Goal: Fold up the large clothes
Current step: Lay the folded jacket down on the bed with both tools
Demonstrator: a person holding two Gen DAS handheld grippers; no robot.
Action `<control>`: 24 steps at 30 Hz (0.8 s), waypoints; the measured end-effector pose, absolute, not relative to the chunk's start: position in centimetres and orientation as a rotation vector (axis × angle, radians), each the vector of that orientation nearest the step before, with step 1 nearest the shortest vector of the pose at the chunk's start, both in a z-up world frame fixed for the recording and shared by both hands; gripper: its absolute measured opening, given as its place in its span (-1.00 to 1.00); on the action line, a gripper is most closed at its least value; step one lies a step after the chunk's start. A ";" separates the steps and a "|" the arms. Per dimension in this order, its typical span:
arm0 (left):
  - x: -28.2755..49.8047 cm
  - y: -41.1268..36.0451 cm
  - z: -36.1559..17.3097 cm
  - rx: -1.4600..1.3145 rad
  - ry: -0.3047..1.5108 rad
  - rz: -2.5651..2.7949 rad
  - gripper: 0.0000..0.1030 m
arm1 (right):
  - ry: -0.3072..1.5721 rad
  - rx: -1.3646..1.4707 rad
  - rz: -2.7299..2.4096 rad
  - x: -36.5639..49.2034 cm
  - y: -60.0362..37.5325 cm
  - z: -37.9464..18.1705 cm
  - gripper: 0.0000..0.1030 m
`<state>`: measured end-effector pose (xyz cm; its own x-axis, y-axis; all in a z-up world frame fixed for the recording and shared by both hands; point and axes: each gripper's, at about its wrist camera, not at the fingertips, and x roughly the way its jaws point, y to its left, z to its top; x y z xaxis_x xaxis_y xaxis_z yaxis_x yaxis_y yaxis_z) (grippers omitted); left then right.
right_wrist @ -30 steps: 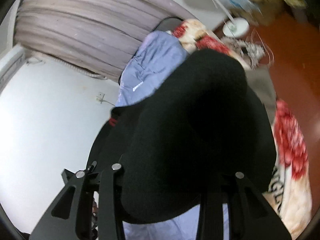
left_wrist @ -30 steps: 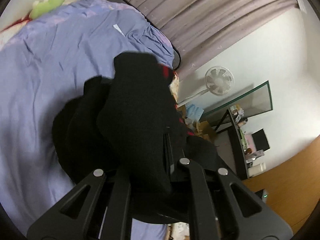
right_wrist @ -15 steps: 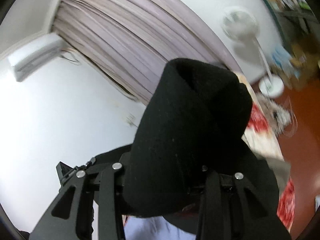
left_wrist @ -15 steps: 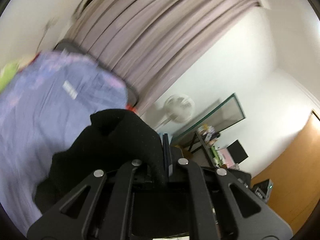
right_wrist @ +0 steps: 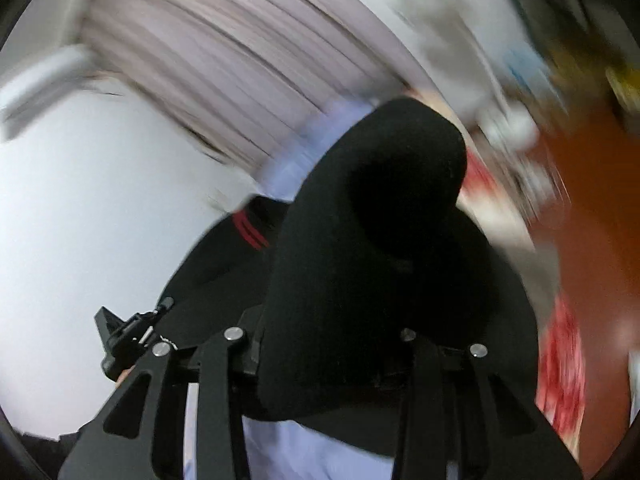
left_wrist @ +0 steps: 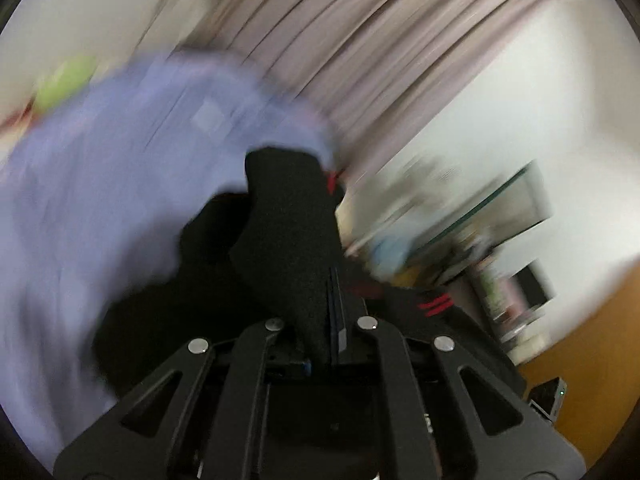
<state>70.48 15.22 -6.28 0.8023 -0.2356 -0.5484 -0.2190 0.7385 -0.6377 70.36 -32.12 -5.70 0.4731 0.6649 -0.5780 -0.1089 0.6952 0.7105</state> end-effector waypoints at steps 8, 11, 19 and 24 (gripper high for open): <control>71.3 15.9 -13.2 -0.737 0.870 -0.017 -0.42 | 1.092 0.849 0.430 69.7 -35.4 -13.9 0.17; 70.7 16.3 -11.0 -0.625 0.924 0.041 0.16 | 1.096 0.798 0.379 68.1 -36.5 -10.6 0.21; 68.6 13.8 -1.8 -0.339 0.785 -0.114 0.23 | 0.956 0.361 0.428 65.4 -32.6 0.5 -0.39; 74.9 12.1 -6.4 -0.251 0.909 -0.100 -0.43 | 1.061 0.293 0.334 68.0 -29.9 -4.5 -0.66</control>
<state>74.89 12.13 -6.38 0.6121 -0.1914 -0.7673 -0.0206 0.9661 -0.2574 68.04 -29.95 -4.46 0.4467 0.4046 -0.7979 -0.1262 0.9115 0.3915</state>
